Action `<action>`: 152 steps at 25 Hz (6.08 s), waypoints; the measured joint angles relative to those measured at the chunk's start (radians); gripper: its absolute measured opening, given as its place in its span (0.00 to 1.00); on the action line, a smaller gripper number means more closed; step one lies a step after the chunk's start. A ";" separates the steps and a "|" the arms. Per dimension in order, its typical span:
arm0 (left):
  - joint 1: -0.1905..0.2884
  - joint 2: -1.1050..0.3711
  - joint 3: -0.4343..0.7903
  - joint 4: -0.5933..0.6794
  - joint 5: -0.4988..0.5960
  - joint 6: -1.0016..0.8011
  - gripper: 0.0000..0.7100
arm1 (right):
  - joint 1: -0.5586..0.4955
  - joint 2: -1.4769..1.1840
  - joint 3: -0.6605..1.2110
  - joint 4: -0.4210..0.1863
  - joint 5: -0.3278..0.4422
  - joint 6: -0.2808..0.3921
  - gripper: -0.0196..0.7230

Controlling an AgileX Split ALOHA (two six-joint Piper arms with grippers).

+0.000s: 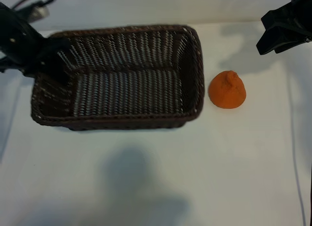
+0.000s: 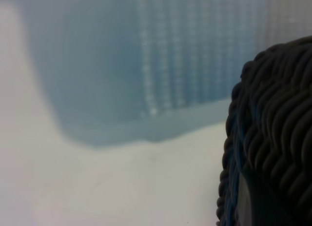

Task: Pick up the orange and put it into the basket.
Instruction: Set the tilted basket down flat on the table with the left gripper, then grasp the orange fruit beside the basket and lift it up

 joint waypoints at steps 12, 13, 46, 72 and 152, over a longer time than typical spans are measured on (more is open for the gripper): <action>-0.022 0.073 0.003 0.021 -0.080 -0.107 0.22 | 0.000 0.000 0.000 0.002 0.000 0.000 0.51; -0.025 0.077 0.003 0.021 -0.085 -0.107 0.22 | 0.000 0.000 0.000 0.002 0.000 0.000 0.51; -0.047 0.145 0.006 0.018 -0.177 -0.056 0.22 | 0.000 0.000 0.000 0.021 0.001 0.000 0.50; -0.076 0.198 0.006 0.015 -0.178 -0.057 0.22 | 0.000 0.000 0.000 0.025 0.001 0.000 0.50; -0.010 -0.304 0.181 -0.260 0.017 0.252 0.74 | 0.000 0.000 0.000 0.032 0.003 0.000 0.50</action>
